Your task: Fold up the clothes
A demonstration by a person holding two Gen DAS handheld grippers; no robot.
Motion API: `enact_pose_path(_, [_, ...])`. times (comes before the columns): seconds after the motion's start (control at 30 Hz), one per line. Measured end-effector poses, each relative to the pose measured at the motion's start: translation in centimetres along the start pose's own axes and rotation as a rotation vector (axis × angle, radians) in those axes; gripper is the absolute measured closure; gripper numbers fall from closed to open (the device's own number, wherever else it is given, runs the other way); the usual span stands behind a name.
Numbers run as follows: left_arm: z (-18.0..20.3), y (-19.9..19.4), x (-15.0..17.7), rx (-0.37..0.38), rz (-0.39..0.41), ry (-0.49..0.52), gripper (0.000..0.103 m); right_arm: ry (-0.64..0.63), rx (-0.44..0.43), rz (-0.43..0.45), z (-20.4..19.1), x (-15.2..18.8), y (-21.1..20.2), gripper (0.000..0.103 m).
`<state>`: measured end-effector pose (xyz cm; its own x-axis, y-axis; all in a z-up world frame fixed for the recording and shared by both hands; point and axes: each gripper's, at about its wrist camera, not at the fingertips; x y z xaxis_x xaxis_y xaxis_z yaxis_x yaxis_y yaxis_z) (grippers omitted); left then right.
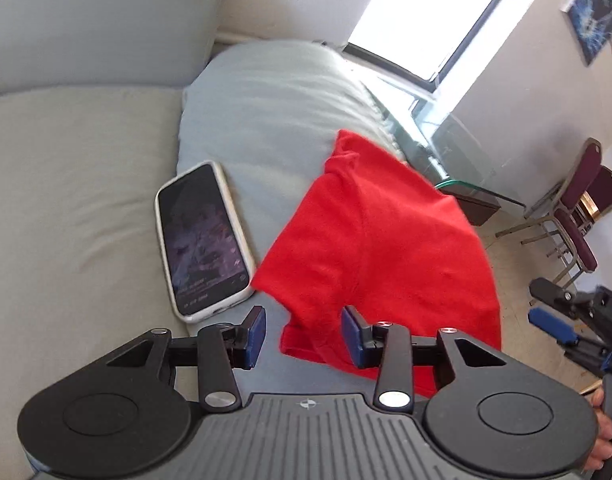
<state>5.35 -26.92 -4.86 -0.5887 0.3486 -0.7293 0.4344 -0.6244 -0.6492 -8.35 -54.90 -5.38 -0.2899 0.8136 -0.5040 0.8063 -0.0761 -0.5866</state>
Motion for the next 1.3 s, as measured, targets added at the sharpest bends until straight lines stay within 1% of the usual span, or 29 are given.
enact_pose_path(0.07, [0.8,-1.2,0.0,-0.022,0.027,0.059,0.064,-0.04,-0.029,0.047,-1.0,0.4,-1.0,0.048])
enact_pose_path(0.1, [1.5,-0.2,0.0,-0.027,0.004,0.094,0.064,-0.078,-0.03,0.049,-1.6,0.8,-0.7,0.061])
enact_pose_path(0.13, [2.1,0.8,-0.1,-0.032,-0.018,0.128,0.064,-0.126,-0.027,0.043,-2.4,1.2,-0.1,0.079])
enact_pose_path(0.17, [2.8,1.8,-0.1,-0.037,-0.041,0.163,0.064,-0.159,-0.011,0.033,-2.9,1.8,0.4,0.084])
enact_pose_path(0.27, [4.8,4.6,-0.2,-0.052,-0.109,0.265,0.064,-0.232,0.06,-0.006,-4.0,3.7,1.8,0.084])
enact_pose_path(0.3, [5.1,4.7,-0.1,-0.058,-0.146,0.283,0.064,-0.256,0.084,-0.019,-4.4,4.3,2.3,0.083])
enact_pose_path(0.33, [5.3,4.7,0.1,-0.064,-0.183,0.302,0.064,-0.263,0.127,-0.049,-4.2,4.9,2.7,0.082])
enact_pose_path(0.37, [5.6,4.7,0.2,-0.07,-0.219,0.32,0.064,-0.259,0.182,-0.089,-3.7,5.3,3.1,0.082])
enact_pose_path(0.4, [5.9,4.0,0.3,-0.065,-0.238,0.34,0.064,-0.238,0.202,-0.119,-3.0,5.7,2.9,0.084])
enact_pose_path(0.47, [5.8,2.4,0.2,-0.032,-0.232,0.33,0.064,-0.203,0.197,-0.148,-2.1,5.5,1.6,0.085])
enact_pose_path(0.5, [5.7,1.6,0.0,-0.019,-0.219,0.317,0.063,-0.192,0.181,-0.137,-2.3,4.8,1.0,0.083])
enact_pose_path(0.53, [5.6,0.8,-0.2,-0.007,-0.207,0.305,0.063,-0.182,0.155,-0.116,-2.6,4.0,0.3,0.078])
enact_pose_path(0.57, [5.6,0.1,-0.4,-0.007,-0.19,0.303,0.059,-0.178,0.12,-0.081,-3.0,3.0,-0.2,0.078])
enact_pose_path(0.63, [5.6,-1.2,-0.8,-0.012,-0.158,0.3,0.056,-0.165,0.044,-0.015,-4.2,0.4,0.4,0.078])
enact_pose_path(0.7, [5.4,-1.9,-1.0,-0.026,-0.138,0.293,0.053,-0.129,-0.025,0.016,-4.8,-2.1,2.5,0.078])
enact_pose_path(0.73, [5.2,-2.2,-1.0,-0.036,-0.131,0.287,0.052,-0.092,-0.053,0.013,-4.9,-3.3,4.1,0.08])
enact_pose_path(0.8, [4.5,-2.3,-0.8,-0.046,-0.134,0.266,0.052,0.024,-0.093,-0.049,-4.3,-5.2,8.4,0.082])
enact_pose_path(0.87, [3.7,-2.2,-0.4,-0.048,-0.149,0.237,0.052,0.11,-0.115,-0.113,-3.2,-6.1,12.2,0.083])
enact_pose_path(0.9, [3.3,-2.2,-0.3,-0.05,-0.163,0.221,0.052,0.125,-0.106,-0.136,-2.7,-6.3,13.7,0.083])
enact_pose_path(0.93, [3.0,-2.0,-0.1,-0.051,-0.172,0.208,0.052,0.128,-0.065,-0.12,-2.1,-6.3,14.4,0.087])
enact_pose_path(0.97, [2.6,-1.9,0.0,-0.052,-0.181,0.196,0.052,0.133,-0.011,-0.085,-1.5,-6.3,14.8,0.089])
enact_pose_path(1.0, [2.3,-1.8,0.1,-0.051,-0.188,0.186,0.052,0.16,0.051,-0.032,-0.6,-6.3,14.5,0.09])
enact_pose_path(1.03, [2.2,-1.7,0.2,-0.053,-0.194,0.178,0.052,0.201,0.117,0.031,0.5,-6.4,13.9,0.087])
enact_pose_path(1.07, [2.2,-1.7,0.3,-0.052,-0.197,0.176,0.052,0.227,0.177,0.07,1.4,-6.5,13.2,0.084])
enact_pose_path(1.1, [2.1,-1.6,0.4,-0.05,-0.201,0.174,0.052,0.245,0.234,0.095,2.2,-6.7,12.5,0.084])
enact_pose_path(1.13, [2.2,-1.5,0.4,-0.049,-0.204,0.177,0.052,0.252,0.251,0.106,2.7,-6.8,11.6,0.084])
enact_pose_path(1.17, [2.3,-1.5,0.4,-0.048,-0.207,0.179,0.052,0.253,0.235,0.101,2.9,-6.7,10.7,0.084])
enact_pose_path(1.23, [2.6,-1.7,0.3,-0.053,-0.206,0.187,0.051,0.249,0.171,0.069,2.5,-5.9,8.3,0.084])
enact_pose_path(1.3, [3.0,-2.4,0.0,-0.078,-0.187,0.202,0.047,0.213,0.102,0.029,1.0,-4.8,5.7,0.081])
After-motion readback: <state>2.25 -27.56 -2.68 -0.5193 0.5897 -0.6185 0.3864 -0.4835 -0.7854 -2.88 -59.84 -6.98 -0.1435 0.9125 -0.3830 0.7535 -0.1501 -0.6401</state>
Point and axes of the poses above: each gripper's, at about its wrist camera, not at the fingertips, and y roughly the way its jaws point, z to its right, x to its underside, and after that the axes turned 12 degrees about y, right-handed
